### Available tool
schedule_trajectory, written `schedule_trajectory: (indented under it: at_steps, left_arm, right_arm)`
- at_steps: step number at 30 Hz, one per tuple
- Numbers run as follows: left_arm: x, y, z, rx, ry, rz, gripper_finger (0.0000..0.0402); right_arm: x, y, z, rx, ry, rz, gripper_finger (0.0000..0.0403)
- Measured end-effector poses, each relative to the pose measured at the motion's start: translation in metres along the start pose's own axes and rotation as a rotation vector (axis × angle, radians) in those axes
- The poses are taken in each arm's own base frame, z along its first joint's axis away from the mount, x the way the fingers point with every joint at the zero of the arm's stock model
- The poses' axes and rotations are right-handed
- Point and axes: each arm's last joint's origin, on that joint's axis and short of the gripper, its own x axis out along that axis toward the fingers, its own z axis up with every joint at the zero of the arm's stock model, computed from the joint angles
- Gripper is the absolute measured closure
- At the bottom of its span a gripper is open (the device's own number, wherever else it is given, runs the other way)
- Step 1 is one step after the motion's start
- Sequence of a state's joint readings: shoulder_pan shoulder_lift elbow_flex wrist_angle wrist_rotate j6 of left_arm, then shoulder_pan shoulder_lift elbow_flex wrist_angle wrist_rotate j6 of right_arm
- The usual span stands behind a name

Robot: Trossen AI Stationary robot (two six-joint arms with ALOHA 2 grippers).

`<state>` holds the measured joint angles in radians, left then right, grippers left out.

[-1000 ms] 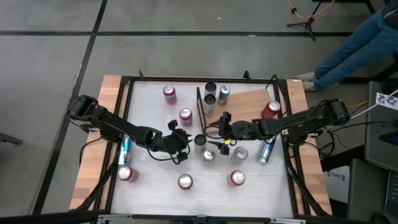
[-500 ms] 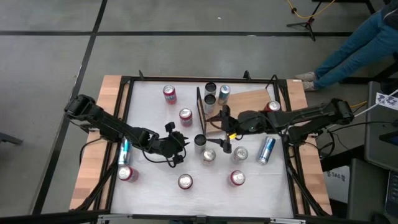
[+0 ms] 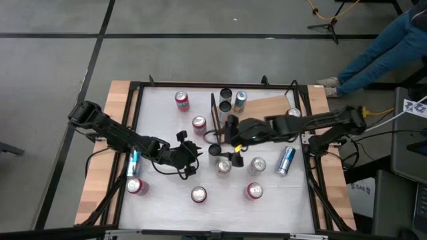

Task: Place canned beverage on shelf
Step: Put the white black soda can on the shelf aligned with the other white black soda cans

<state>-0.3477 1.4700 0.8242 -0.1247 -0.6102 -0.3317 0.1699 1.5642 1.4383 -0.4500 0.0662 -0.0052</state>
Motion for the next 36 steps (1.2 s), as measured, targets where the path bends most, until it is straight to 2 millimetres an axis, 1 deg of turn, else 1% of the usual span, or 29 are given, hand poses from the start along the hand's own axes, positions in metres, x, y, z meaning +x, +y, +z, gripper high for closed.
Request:
schedule_trajectory:
  at_steps: [4,8,12,17,33,36]
  left_arm:
    - [0.0,0.0,0.0,0.0,0.001,0.0,0.0317]
    - [0.0,0.0,0.0,0.001,0.001,-0.001,0.0317]
    - [0.0,0.0,0.0,0.002,0.005,-0.005,0.0317]
    - [0.0,0.0,-0.001,0.002,0.01,-0.018,0.0317]
    - [0.0,-0.001,-0.001,-0.005,0.011,-0.026,0.0317]
    - [0.0,-0.001,0.0,-0.006,0.011,-0.026,0.0317]
  right_arm:
    - [0.022,0.001,-0.005,-0.007,0.11,0.004,0.0042]
    - [0.042,0.003,-0.013,-0.011,0.18,0.016,0.0042]
    - [0.055,0.004,-0.02,-0.013,0.221,0.017,0.0042]
    - [0.062,0.005,-0.026,-0.015,0.261,0.017,0.0042]
    - [0.065,0.003,-0.03,-0.025,0.291,-0.036,0.0042]
    - [0.07,0.004,-0.033,-0.026,0.304,-0.036,0.0042]
